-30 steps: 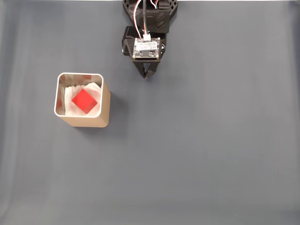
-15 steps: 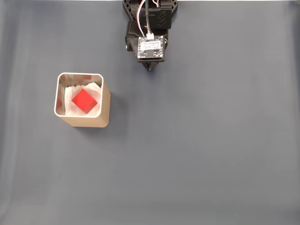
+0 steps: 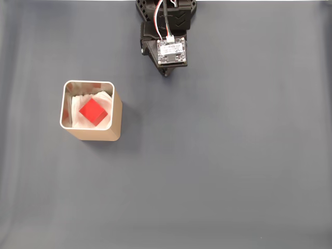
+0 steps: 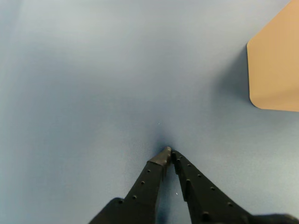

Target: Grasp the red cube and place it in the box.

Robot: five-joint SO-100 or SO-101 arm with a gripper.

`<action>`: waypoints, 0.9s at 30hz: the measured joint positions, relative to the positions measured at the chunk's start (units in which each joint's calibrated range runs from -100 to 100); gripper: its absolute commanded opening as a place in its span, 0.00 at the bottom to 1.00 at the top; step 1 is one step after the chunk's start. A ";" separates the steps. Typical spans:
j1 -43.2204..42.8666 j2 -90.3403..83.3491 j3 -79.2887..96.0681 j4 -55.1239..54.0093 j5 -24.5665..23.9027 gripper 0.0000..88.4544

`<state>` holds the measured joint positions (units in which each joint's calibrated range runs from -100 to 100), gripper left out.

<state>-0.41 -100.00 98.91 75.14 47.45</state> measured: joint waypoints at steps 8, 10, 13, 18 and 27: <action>0.00 0.00 0.00 0.00 -0.49 0.01; 0.00 0.00 0.00 0.00 -0.49 0.01; 0.00 0.00 0.00 0.00 -0.49 0.01; 0.00 0.00 0.00 0.00 -0.49 0.01; 0.00 0.00 0.00 0.00 -0.49 0.01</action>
<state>-0.41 -100.00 98.91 75.14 46.96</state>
